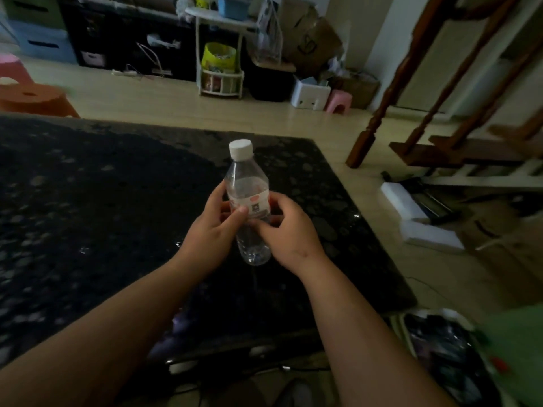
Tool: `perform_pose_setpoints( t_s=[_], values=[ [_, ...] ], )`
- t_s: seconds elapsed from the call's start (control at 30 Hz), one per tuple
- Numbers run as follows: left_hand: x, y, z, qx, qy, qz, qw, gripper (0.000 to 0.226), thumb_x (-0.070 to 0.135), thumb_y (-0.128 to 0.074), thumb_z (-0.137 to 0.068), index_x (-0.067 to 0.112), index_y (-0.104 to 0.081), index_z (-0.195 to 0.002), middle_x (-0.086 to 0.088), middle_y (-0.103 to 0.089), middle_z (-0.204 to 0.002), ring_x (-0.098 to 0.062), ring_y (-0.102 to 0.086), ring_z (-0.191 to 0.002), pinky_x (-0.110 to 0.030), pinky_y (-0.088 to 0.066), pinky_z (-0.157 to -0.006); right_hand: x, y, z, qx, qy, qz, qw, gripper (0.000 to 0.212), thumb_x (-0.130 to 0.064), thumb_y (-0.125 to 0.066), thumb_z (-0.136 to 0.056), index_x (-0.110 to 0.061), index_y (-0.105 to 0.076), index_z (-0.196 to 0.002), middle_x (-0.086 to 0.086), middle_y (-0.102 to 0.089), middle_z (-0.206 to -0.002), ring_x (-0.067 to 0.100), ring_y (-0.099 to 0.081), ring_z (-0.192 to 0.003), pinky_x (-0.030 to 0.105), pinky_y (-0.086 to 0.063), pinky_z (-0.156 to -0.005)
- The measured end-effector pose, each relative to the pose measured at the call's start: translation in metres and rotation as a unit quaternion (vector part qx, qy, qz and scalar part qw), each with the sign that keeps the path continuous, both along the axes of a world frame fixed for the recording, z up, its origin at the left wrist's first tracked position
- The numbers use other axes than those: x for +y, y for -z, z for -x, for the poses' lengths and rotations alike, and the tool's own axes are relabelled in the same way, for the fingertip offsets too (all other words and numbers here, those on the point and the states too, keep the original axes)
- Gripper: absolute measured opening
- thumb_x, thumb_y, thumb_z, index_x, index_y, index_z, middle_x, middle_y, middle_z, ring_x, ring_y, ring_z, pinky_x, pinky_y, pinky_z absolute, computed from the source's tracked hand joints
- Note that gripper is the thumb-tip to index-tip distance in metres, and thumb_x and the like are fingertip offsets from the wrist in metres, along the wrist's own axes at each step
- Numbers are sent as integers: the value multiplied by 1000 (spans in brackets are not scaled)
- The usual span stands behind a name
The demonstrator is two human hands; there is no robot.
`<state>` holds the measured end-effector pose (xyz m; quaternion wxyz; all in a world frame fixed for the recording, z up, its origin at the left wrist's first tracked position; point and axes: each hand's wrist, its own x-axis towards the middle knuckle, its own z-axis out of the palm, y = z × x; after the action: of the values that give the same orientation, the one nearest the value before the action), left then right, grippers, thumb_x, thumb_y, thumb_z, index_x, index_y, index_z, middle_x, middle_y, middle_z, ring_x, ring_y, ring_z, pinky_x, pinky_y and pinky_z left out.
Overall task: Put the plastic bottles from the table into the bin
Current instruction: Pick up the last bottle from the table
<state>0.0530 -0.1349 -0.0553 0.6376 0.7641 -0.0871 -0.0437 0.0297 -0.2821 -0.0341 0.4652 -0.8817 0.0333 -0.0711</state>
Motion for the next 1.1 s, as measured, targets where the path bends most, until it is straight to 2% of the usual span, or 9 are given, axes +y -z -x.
perform_pose_setpoints(
  t_s=[0.23,0.4,0.53,0.67,0.8,0.87,1.0,1.03,1.1],
  values=[
    [-101,-21,13,-2,68,-1,998,54,35,-56,-92,37,-34,-141,18,-59,-110,-5,-61,-103,-35,-51,-93,-101,-18,37,4,59,-5,998,48,-45,-71,-82,-38,-54,-126,-11,-62,-121,6,-60,-107,36,-54,-92],
    [-192,-23,36,4,137,-19,990,54,36,-59,-90,34,-36,-139,14,-59,-110,-8,-61,-103,-34,-51,-93,-184,-11,83,8,120,-49,992,50,-41,-73,-82,-41,-51,-127,-21,-63,-113,1,-62,-103,33,-56,-89],
    [-263,-14,54,10,196,-48,979,53,40,-59,-88,34,-39,-137,12,-61,-111,-7,-62,-100,-32,-51,-91,-246,4,121,28,194,-53,979,51,-43,-73,-81,-39,-50,-127,-19,-60,-116,4,-60,-103,32,-55,-84],
    [-323,4,73,12,265,-64,962,51,42,-60,-86,33,-43,-133,5,-64,-116,-10,-64,-100,-33,-51,-91,-300,21,155,44,249,-48,966,53,-44,-75,-80,-39,-52,-127,-17,-62,-115,6,-62,-101,30,-53,-78],
    [-366,31,87,51,315,-90,944,68,63,-61,-66,34,-44,-126,3,-66,-112,-13,-66,-98,-36,-54,-87,-342,47,180,72,279,-57,956,50,-31,-78,-79,-31,-55,-124,-14,-65,-110,8,-65,-96,27,-53,-74],
    [-383,47,91,68,331,-122,933,66,60,-65,-69,31,-46,-125,2,-67,-111,-12,-66,-97,-32,-54,-86,-359,65,190,94,286,-70,951,49,-26,-80,-78,-27,-58,-121,-10,-68,-110,11,-67,-97,34,-56,-81],
    [-408,77,98,109,375,-157,907,53,43,-67,-82,22,-46,-126,-1,-67,-116,-13,-66,-98,-27,-52,-82,-384,97,208,156,294,-63,941,42,-30,-83,-71,-38,-58,-103,-8,-71,-105,11,-68,-97,38,-56,-84],
    [-411,84,100,114,384,-170,900,52,42,-68,-81,22,-47,-125,-1,-67,-116,-13,-67,-97,-28,-53,-82,-388,104,211,168,293,-65,939,44,-33,-84,-67,-39,-58,-102,-8,-71,-104,12,-68,-98,38,-56,-84],
    [-417,97,104,117,403,-192,887,56,46,-69,-78,22,-48,-124,1,-68,-115,-12,-67,-95,-30,-55,-81,-393,111,214,188,282,-100,935,63,-32,-88,-63,-37,-54,-116,-7,-68,-111,14,-66,-102,34,-55,-81]
  ],
)
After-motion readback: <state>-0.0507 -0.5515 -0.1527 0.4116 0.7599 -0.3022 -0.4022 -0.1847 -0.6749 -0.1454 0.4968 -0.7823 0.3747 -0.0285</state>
